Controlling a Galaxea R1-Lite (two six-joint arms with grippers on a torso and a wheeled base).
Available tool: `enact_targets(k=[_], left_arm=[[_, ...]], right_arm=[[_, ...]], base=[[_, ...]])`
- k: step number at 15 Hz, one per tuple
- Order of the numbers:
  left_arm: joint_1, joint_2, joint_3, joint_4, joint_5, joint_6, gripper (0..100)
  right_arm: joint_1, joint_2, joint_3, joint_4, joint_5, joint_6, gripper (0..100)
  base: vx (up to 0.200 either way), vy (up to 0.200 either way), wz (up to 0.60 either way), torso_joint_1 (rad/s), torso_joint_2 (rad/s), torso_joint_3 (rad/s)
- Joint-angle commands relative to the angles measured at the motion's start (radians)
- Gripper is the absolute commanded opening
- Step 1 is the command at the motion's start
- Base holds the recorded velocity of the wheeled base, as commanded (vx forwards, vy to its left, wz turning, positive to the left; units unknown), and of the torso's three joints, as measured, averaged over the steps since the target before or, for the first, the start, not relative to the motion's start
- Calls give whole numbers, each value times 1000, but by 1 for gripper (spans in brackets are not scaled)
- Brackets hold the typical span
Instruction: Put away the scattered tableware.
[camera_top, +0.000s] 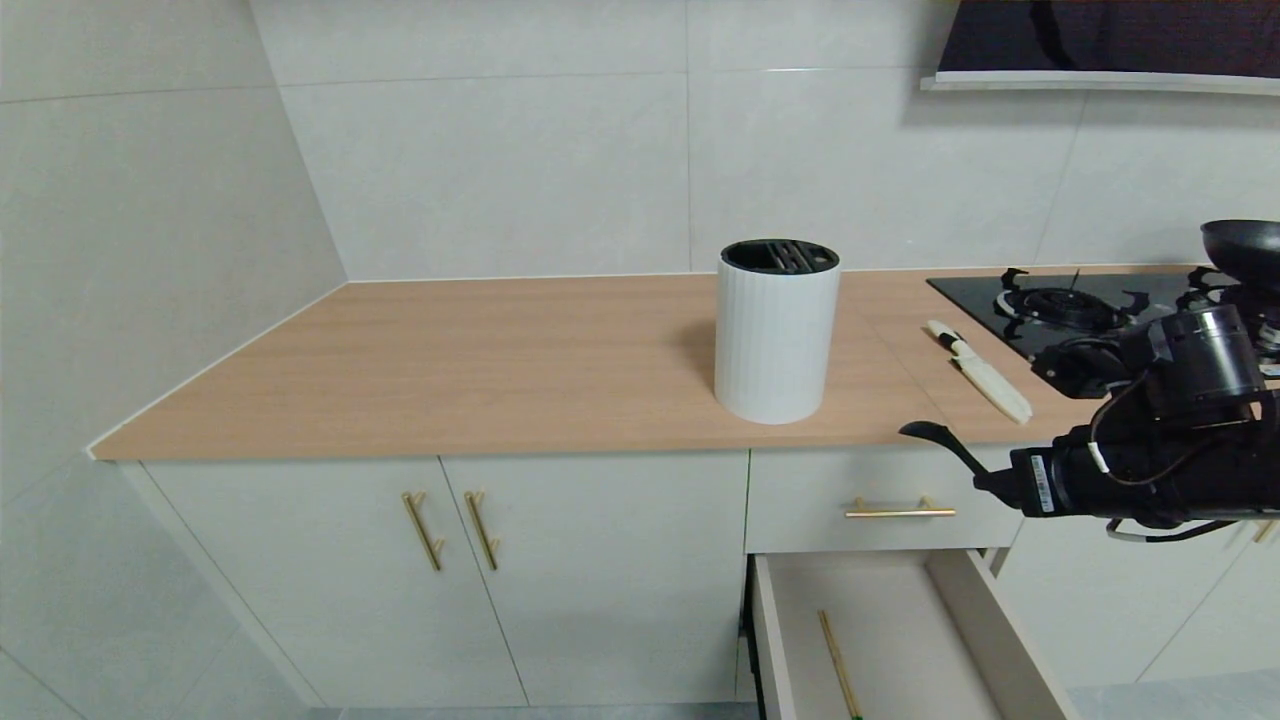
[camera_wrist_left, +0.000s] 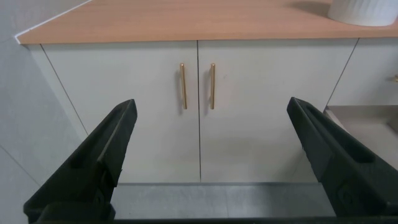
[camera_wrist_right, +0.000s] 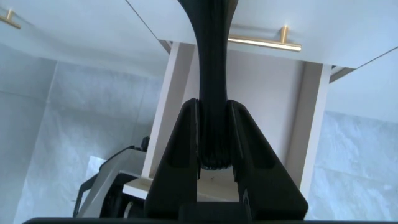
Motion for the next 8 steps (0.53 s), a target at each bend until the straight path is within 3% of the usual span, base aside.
enact_targets(k=[1,4,8], left_arm=[[0,0,0,0,0,0,100],[0,0,0,0,0,0,100],[0,0,0,0,0,0,100]], right_arm=[[0,2,3,0,0,-1,0],[0,11,1,0,0,-1,0],[0,19,1,-1,0,-2,0]], base=[[0,0,0,0,0,0],[0,0,0,-37,79,45],[0,0,0,-187,445,249]])
